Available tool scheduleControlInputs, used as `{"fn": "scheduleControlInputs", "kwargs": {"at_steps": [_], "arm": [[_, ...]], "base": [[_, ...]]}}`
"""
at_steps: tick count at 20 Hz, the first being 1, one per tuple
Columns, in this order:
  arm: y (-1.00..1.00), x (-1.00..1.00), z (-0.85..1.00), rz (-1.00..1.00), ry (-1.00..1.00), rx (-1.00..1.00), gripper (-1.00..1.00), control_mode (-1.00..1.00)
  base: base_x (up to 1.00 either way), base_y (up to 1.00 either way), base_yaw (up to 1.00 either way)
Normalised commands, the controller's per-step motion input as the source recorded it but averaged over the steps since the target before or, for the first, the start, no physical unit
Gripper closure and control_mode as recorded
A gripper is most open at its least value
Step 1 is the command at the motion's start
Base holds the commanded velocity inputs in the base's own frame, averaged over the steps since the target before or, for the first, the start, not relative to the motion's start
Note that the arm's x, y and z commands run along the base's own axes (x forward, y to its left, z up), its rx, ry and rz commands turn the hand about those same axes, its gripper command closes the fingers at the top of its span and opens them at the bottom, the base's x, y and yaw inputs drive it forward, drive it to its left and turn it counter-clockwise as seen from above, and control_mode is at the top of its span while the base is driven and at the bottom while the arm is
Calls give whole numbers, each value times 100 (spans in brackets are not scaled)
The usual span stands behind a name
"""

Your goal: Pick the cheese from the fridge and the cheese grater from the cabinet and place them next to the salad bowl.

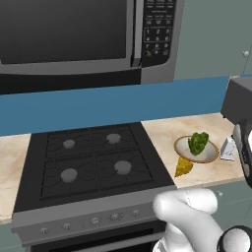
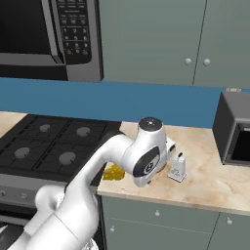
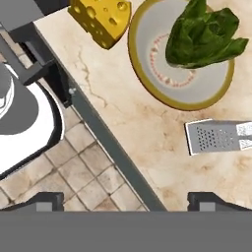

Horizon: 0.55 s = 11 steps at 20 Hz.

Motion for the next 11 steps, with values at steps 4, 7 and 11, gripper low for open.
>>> {"fn": "scheduleControlInputs", "kwargs": {"at_steps": [4,7,11], "arm": [[73,-37,26,15,-1,0,-100,-100],[91,-35,19,22,-7,-1,-100,-100],[88,-9,32,27,-11,-18,-100,-100]], "base": [[0,0,0],[0,0,0],[0,0,0]]}}
